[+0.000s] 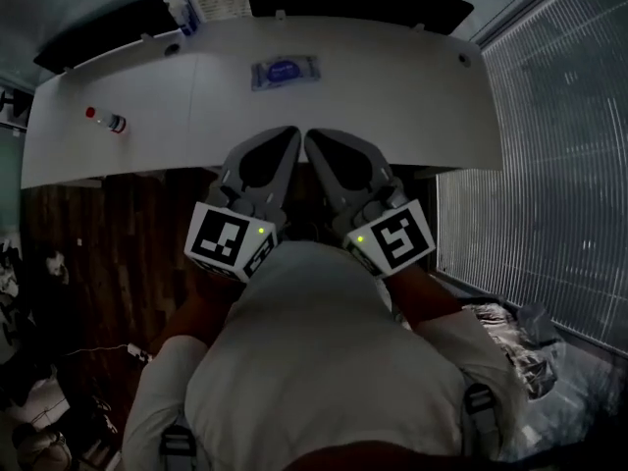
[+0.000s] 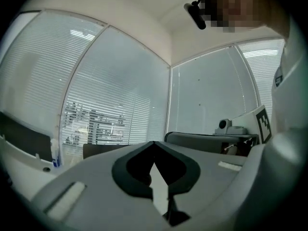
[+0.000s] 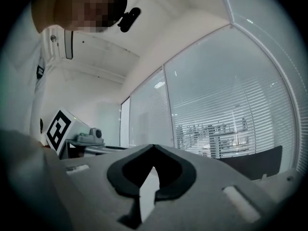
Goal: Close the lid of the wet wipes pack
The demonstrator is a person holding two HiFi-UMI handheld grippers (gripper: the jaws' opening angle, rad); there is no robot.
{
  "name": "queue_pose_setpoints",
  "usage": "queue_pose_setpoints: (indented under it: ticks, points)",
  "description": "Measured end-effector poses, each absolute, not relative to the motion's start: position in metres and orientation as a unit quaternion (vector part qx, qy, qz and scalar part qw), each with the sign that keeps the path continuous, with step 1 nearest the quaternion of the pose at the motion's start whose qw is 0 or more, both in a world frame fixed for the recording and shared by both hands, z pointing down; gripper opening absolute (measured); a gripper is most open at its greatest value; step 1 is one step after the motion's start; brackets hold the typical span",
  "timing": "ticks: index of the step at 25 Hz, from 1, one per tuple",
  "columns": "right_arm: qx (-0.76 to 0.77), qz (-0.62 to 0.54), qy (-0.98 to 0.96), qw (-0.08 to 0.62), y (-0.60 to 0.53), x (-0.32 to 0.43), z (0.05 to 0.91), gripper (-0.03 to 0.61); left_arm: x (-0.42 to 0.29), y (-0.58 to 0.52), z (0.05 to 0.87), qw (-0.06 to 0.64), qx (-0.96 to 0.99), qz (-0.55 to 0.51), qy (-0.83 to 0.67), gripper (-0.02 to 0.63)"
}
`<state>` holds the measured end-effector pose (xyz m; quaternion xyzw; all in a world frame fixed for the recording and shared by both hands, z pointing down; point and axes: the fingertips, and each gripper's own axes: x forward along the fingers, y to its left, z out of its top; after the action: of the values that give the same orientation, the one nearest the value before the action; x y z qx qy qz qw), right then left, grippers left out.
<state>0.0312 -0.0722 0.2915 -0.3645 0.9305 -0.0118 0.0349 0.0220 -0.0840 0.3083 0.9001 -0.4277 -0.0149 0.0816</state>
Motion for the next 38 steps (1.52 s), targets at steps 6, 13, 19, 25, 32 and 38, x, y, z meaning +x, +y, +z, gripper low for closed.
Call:
queue_pose_setpoints:
  ticks: [6,13,19,25,32,38]
  points:
    - [-0.364,-0.038,0.928,0.078,-0.043,0.03,0.274,0.0,0.014,-0.057,0.277,0.078,0.904,-0.04,-0.419,0.003]
    - [-0.362,-0.048,0.927,0.083,-0.022,0.026,0.283,0.0,0.008,-0.041,0.282,0.09,0.905,-0.048,-0.414,0.003]
    - [-0.365,-0.059,0.926,0.075,-0.019,0.025,0.281,0.0,0.012,-0.037,0.283,0.082,0.909,-0.055,-0.405,0.002]
    - [-0.373,-0.046,0.923,0.08,-0.025,0.03,0.28,0.0,0.008,-0.039,0.282,0.087,0.907,-0.055,-0.409,0.003]
    - [-0.38,-0.033,0.922,0.06,-0.027,0.028,0.283,-0.002,0.003,-0.039,0.282,0.09,0.907,-0.058,-0.408,0.002]
    - [-0.377,-0.037,0.924,0.06,-0.025,0.024,0.282,-0.002,0.001,-0.037,0.285,0.097,0.904,-0.056,-0.413,0.003]
